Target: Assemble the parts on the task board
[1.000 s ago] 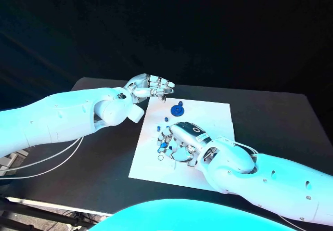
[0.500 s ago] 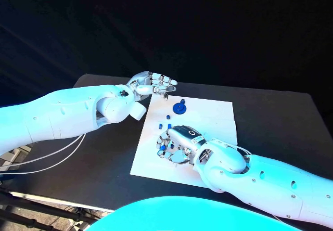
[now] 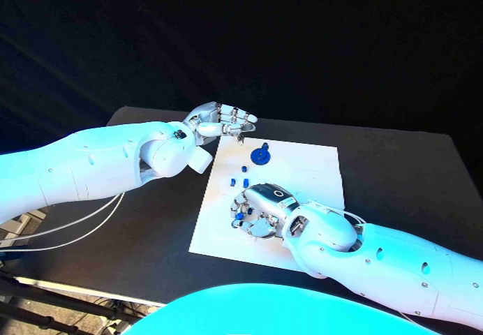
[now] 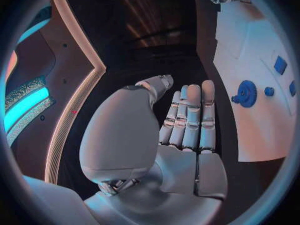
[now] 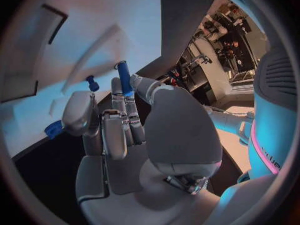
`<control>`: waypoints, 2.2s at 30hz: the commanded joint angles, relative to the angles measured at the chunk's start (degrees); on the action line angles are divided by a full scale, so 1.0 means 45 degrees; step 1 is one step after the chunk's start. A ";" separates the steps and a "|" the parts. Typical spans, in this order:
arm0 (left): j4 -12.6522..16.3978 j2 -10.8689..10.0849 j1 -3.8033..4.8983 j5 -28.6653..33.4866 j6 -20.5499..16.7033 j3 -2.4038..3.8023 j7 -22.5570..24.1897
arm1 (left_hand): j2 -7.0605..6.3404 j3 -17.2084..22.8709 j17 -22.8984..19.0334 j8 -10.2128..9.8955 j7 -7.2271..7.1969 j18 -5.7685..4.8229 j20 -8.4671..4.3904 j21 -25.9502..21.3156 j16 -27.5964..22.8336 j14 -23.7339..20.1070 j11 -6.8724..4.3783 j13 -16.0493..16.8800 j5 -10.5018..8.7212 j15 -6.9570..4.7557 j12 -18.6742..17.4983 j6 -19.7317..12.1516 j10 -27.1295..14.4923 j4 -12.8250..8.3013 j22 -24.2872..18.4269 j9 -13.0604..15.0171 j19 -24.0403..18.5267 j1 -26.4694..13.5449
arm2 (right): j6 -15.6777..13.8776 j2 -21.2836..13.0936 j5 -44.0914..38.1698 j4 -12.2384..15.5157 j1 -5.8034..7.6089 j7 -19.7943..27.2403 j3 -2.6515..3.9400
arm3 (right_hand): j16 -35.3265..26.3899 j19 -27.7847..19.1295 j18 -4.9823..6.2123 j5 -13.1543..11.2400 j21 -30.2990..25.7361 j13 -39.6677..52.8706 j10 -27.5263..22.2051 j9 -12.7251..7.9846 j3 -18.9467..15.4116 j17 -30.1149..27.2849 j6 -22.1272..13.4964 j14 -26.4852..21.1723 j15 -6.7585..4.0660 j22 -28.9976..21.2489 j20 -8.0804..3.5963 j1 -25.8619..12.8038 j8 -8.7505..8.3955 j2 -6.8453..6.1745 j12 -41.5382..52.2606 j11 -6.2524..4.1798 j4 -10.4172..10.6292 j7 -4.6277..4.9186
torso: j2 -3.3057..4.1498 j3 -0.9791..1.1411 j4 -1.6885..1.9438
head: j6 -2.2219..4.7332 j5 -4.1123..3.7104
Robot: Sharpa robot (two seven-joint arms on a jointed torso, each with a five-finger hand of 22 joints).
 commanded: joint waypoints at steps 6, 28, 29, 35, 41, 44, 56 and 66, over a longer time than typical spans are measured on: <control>0.0032 0.0007 0.0012 0.0098 0.0155 0.0009 0.0097 | 0.0106 -0.0035 -0.0012 0.0075 -0.0023 0.0164 0.0030 -0.0055 0.0013 -0.0098 -0.0015 0.0013 0.0047 -0.0011 0.0036 -0.0094 -0.0074 -0.0040 -0.0009 -0.0011 -0.0043 0.0063 | 0.0775 -0.0004 -0.0655 -0.0042 -0.0015 -0.0535 -0.0006 | -0.0007 -0.0053 -0.0074 0.0082 -0.0041 0.0012 0.0569 0.0015 0.0538 0.0019 -0.0035 0.0564 -0.0050 0.1205 -0.0036 0.0272 0.0078 0.0376 0.0044 -0.0543 -0.0474 0.0043 | -0.0006 0.0000 -0.0012 | 0.0000 -0.0013; 0.0027 -0.0001 0.0013 0.0098 0.0206 0.0009 0.0028 | 0.0124 -0.0061 -0.0016 0.0117 -0.0016 0.0163 0.0038 -0.0061 0.0033 -0.0110 -0.0009 0.0035 0.0045 -0.0002 0.0097 -0.0116 -0.0117 -0.0023 -0.0003 -0.0010 -0.0045 0.0035 | 0.0383 0.0366 -0.0738 -0.0122 -0.0105 -0.0455 -0.0143 | -0.0144 -0.0343 0.0036 0.0976 -0.0945 0.0215 -0.0476 -0.0121 -0.0528 -0.0277 -0.1264 0.0481 0.0287 0.1043 0.0238 -0.0948 -0.0593 -0.0794 -0.0486 -0.0149 -0.0250 0.0375 | -0.0010 -0.0017 0.0003 | 0.0000 -0.0031; 0.0027 -0.0001 0.0013 0.0098 0.0214 0.0009 0.0022 | 0.0124 -0.0061 -0.0016 0.0117 -0.0016 0.0163 0.0038 -0.0061 0.0033 -0.0110 -0.0009 0.0035 0.0045 -0.0002 0.0097 -0.0116 -0.0117 -0.0023 -0.0003 -0.0010 -0.0045 0.0035 | 0.0320 0.0363 -0.0739 -0.0119 -0.0107 -0.0480 -0.0145 | -0.0144 -0.0345 0.0040 0.0972 -0.0967 0.0221 -0.0522 -0.0144 -0.0565 -0.0281 -0.1316 0.0479 0.0292 0.1038 0.0247 -0.0955 -0.0645 -0.0828 -0.0491 -0.0141 -0.0239 0.0375 | -0.0010 -0.0017 0.0003 | 0.0000 -0.0031; 0.0027 -0.0008 0.0013 0.0098 0.0250 0.0009 -0.0011 | 0.0124 -0.0061 -0.0016 0.0117 -0.0016 0.0163 0.0038 -0.0061 0.0033 -0.0110 -0.0009 0.0035 0.0045 -0.0002 0.0097 -0.0116 -0.0117 -0.0023 -0.0003 -0.0010 -0.0045 0.0035 | 0.0023 0.0311 -0.0748 -0.0095 -0.0121 -0.0638 -0.0152 | -0.0158 -0.0357 0.0054 0.0984 -0.1043 0.0237 -0.0657 -0.0197 -0.0629 -0.0314 -0.1420 0.0468 0.0302 0.1020 0.0266 -0.0922 -0.0767 -0.0882 -0.0504 -0.0129 -0.0233 0.0365 | -0.0011 -0.0006 -0.0010 | 0.0000 -0.0018; 0.0025 -0.0018 0.0013 0.0098 0.0262 0.0009 -0.0025 | 0.0124 -0.0061 -0.0016 0.0117 -0.0016 0.0163 0.0038 -0.0061 0.0033 -0.0110 -0.0009 0.0035 0.0045 -0.0002 0.0097 -0.0116 -0.0117 -0.0023 -0.0003 -0.0010 -0.0045 0.0035 | -0.0455 0.0204 -0.0675 0.0019 -0.0151 -0.0731 -0.0154 | -0.0170 -0.0372 0.0070 0.1060 -0.1165 0.0280 -0.0902 -0.0278 -0.0884 -0.0348 -0.1548 0.0454 0.0340 0.0992 0.0303 -0.1068 -0.0957 -0.1055 -0.0476 -0.0084 -0.0095 0.0390 | -0.0017 -0.0007 -0.0005 | 0.0008 -0.0041; 0.0021 -0.0019 0.0013 0.0098 0.0269 0.0009 -0.0031 | 0.0124 -0.0061 -0.0016 0.0117 -0.0016 0.0163 0.0038 -0.0061 0.0033 -0.0110 -0.0009 0.0035 0.0045 -0.0002 0.0097 -0.0116 -0.0117 -0.0023 -0.0003 -0.0010 -0.0045 0.0035 | -0.0836 0.0108 -0.0658 0.0133 -0.0168 -0.0793 -0.0153 | -0.0157 -0.0403 0.0093 0.1082 -0.1324 0.0302 -0.1233 -0.0345 -0.1146 -0.0327 -0.1696 0.0453 0.0366 0.0951 0.0327 -0.1112 -0.1133 -0.1158 -0.0451 -0.0063 0.0008 0.0403 | -0.0012 0.0004 0.0000 | 0.0029 -0.0046; 0.0009 -0.0062 0.0013 0.0098 0.0268 0.0007 -0.0039 | 0.0126 -0.0076 -0.0018 0.0131 -0.0014 0.0163 0.0043 -0.0069 0.0040 -0.0116 -0.0005 0.0041 0.0040 0.0002 0.0117 -0.0129 -0.0143 -0.0006 -0.0004 -0.0011 -0.0048 0.0012 | -0.1807 -0.1186 -0.0376 0.1390 -0.0107 -0.0736 -0.0022 | -0.0265 -0.0576 0.0180 0.1212 -0.2084 0.0572 -0.2711 -0.0501 -0.2867 -0.0613 -0.2007 0.0329 0.0446 0.0778 0.0429 -0.0501 -0.1687 -0.0988 0.0425 0.0041 0.0400 0.0420 | -0.0025 -0.0007 -0.0033 | 0.0130 -0.0197; 0.0041 -0.0161 0.0011 0.0116 0.0203 0.0004 0.0042 | 0.0126 -0.0083 -0.0019 0.0141 -0.0013 0.0163 0.0046 -0.0075 0.0045 -0.0121 -0.0003 0.0045 0.0039 0.0004 0.0131 -0.0140 -0.0163 -0.0004 -0.0004 -0.0012 -0.0050 0.0009 | -0.1767 -0.4183 0.3061 0.3040 0.0894 -0.0438 0.0286 | -0.0147 -0.0183 0.0059 0.1522 -0.1263 0.1230 -0.1561 -0.0493 -0.3910 -0.0423 -0.1489 0.0427 0.0323 0.1093 0.0348 0.0220 -0.1732 -0.0694 0.2579 -0.0150 0.1121 0.0462 | -0.0076 -0.0016 -0.0101 | 0.0293 -0.0689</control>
